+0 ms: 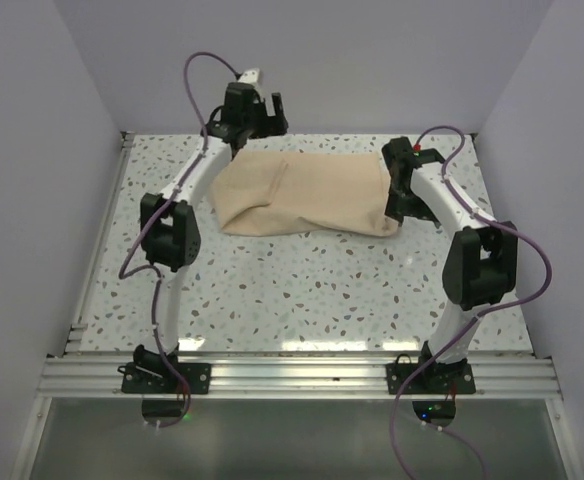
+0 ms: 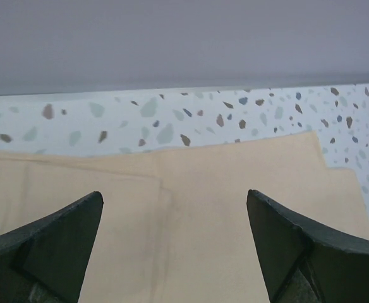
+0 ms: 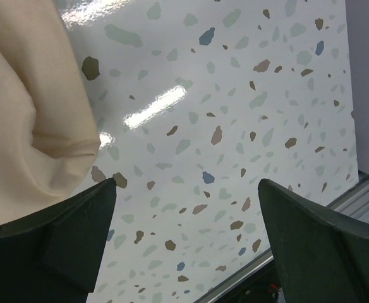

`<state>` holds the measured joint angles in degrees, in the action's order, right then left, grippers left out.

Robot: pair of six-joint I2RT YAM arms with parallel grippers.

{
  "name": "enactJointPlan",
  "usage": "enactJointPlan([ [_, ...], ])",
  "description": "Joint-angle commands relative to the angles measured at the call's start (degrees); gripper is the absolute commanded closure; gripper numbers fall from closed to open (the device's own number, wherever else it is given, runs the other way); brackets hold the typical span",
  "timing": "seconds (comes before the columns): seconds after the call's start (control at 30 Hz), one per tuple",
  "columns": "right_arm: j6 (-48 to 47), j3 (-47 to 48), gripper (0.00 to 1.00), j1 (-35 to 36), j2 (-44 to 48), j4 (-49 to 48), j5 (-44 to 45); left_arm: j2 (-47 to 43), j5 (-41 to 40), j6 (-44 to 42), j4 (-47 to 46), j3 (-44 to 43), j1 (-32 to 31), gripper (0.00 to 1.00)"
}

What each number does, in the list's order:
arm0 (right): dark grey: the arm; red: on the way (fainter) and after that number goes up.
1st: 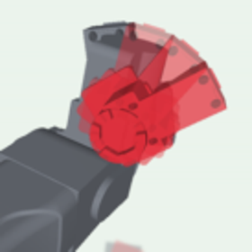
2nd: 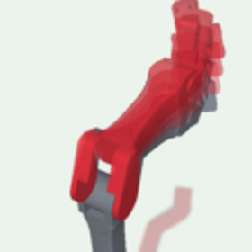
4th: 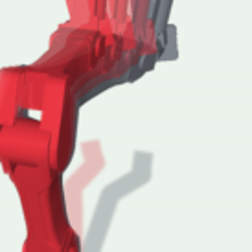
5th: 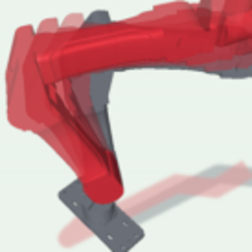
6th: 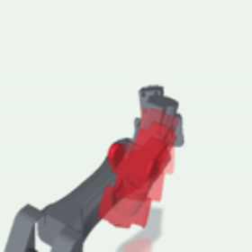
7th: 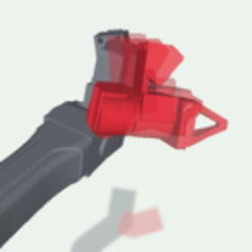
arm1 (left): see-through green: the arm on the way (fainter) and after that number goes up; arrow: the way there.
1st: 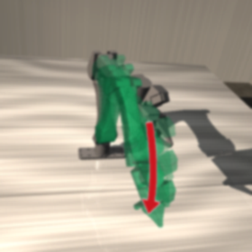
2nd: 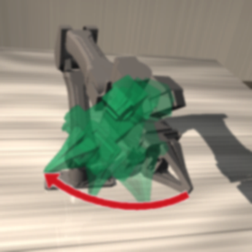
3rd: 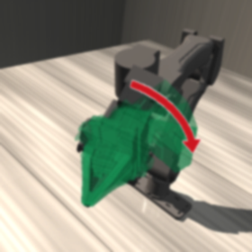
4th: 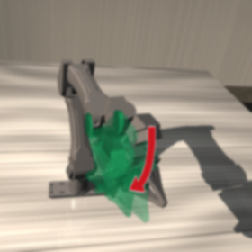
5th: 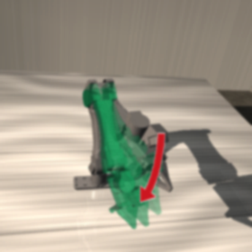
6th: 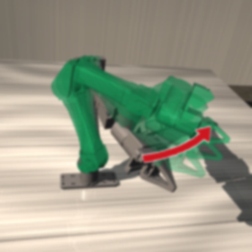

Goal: Open and lay out the surgical kit
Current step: Open the surgical kit at the center of the board.

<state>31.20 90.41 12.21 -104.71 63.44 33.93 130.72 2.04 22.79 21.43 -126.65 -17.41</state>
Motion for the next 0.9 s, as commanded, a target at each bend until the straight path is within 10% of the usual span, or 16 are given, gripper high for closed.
enactJointPlan([
  [0.0, -0.7, -0.2, 0.02, 0.1, 3.2, 1.7, -1.6, 8.3, 3.1, -1.4, 0.2, -3.4, -4.6, 0.0],
  [0.87, -0.6, 0.9, 0.02, 0.0, 1.7, 3.4, -2.2, 5.4, -3.9, -4.6, 0.8, -7.0, -4.8, 0.05],
])
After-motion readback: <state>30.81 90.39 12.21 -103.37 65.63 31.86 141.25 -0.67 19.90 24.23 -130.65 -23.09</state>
